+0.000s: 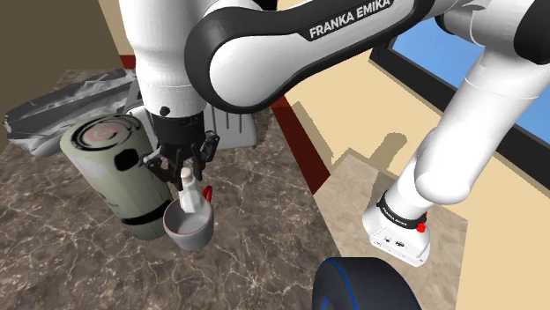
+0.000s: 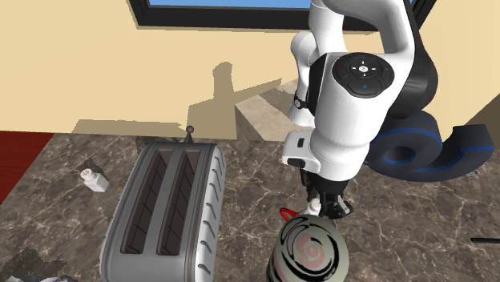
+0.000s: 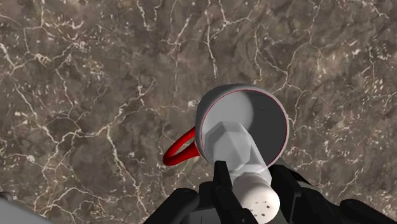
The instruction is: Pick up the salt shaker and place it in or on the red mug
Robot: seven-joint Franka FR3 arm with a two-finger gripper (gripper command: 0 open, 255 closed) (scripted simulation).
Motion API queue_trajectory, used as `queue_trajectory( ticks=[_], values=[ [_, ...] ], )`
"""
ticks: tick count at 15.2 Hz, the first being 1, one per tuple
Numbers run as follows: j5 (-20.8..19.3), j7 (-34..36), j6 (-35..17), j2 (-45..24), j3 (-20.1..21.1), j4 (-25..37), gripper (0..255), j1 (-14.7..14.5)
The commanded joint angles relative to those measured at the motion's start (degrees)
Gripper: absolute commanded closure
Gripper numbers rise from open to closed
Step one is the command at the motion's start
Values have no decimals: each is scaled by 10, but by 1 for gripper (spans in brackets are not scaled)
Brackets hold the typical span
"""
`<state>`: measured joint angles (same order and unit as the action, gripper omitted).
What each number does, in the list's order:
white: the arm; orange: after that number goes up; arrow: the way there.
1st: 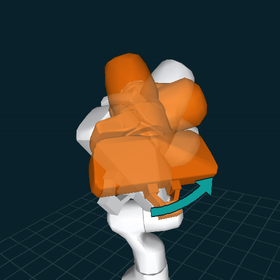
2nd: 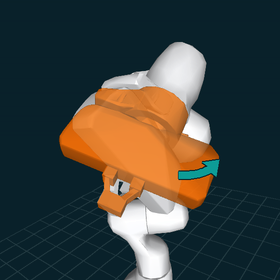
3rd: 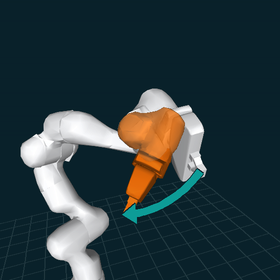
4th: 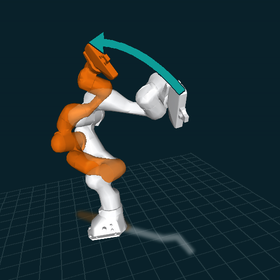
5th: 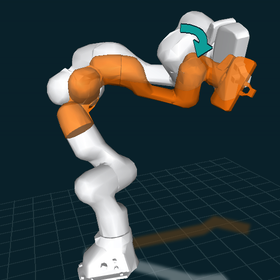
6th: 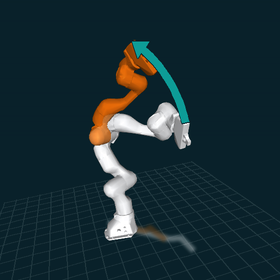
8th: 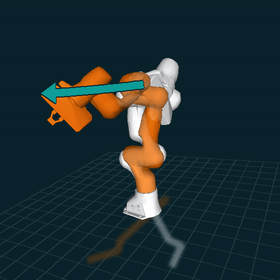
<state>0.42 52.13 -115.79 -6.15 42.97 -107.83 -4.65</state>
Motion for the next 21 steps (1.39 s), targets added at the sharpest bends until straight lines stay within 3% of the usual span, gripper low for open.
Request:
queue_trajectory(
  ticks=[1, 7, 8, 13, 17, 21],
  values=[
    [-3, 2, -6, -3, 0, -4, 255, -1],
    [-3, 2, -6, -3, 0, -3, 255, -1],
    [-3, 2, -7, -4, 0, -4, 0, -1],
    [-3, 2, -6, -3, 0, -3, 0, -1],
    [14, -9, 63, 19, -1, 49, 0, 6],
    [14, -9, 63, 19, -1, 49, 0, 6]
  ],
)
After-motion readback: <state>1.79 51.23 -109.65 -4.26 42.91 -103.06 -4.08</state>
